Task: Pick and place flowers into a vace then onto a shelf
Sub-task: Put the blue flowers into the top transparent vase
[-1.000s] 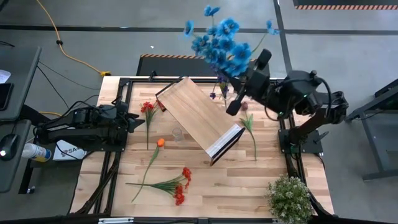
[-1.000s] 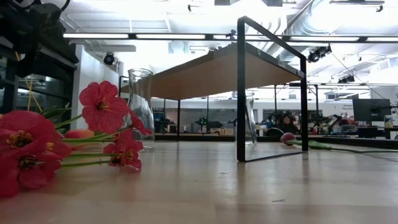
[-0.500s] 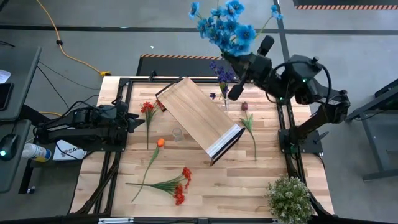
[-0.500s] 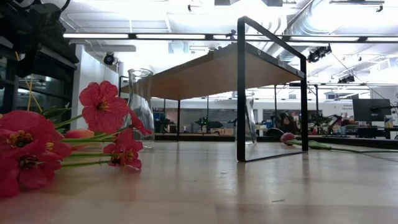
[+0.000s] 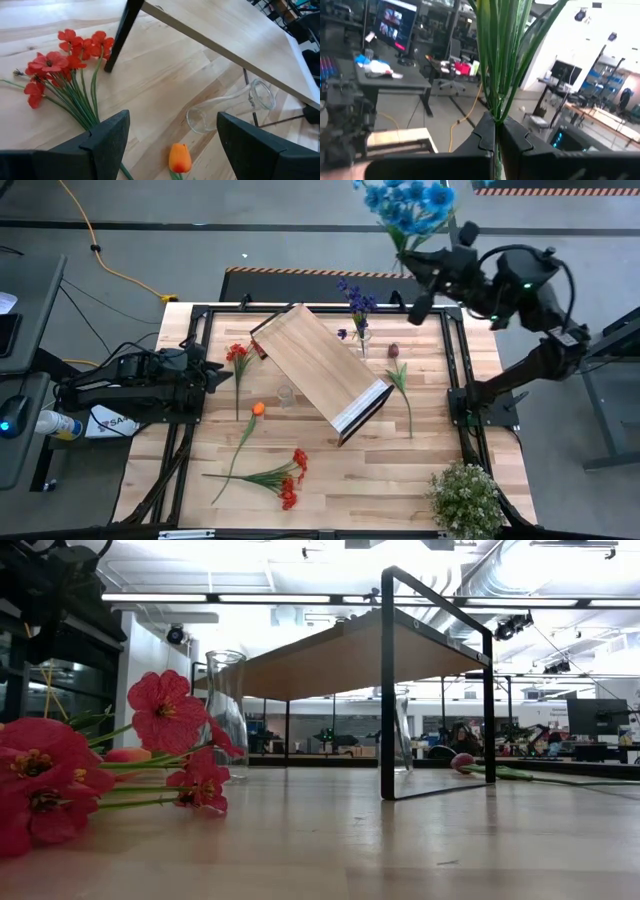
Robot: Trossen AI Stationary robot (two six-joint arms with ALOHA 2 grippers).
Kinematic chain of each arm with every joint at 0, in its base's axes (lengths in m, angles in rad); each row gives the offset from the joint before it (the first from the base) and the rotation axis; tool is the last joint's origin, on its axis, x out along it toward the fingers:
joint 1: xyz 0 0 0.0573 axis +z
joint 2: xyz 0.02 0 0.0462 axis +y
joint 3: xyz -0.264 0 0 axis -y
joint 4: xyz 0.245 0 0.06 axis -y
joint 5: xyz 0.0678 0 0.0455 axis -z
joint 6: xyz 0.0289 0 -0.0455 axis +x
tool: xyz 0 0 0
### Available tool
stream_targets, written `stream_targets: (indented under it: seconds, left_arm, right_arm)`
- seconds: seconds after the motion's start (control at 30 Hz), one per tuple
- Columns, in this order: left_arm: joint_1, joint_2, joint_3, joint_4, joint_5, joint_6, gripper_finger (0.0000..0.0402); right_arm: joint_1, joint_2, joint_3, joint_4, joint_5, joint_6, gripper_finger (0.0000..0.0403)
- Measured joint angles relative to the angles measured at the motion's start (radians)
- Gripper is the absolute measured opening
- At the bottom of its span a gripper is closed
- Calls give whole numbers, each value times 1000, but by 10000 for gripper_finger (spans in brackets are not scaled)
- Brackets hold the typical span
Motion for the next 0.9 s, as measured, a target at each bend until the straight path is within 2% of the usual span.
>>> stream_targets:
  seconds: [0.43,0.9]
  left_arm:
    - [0,0,0,0,-11,0,333]
    - [0,0,0,0,-11,0,333]
  right_arm:
    - [0,-116,0,-285,38,121,0]
    - [0,-201,0,-442,44,211,0]
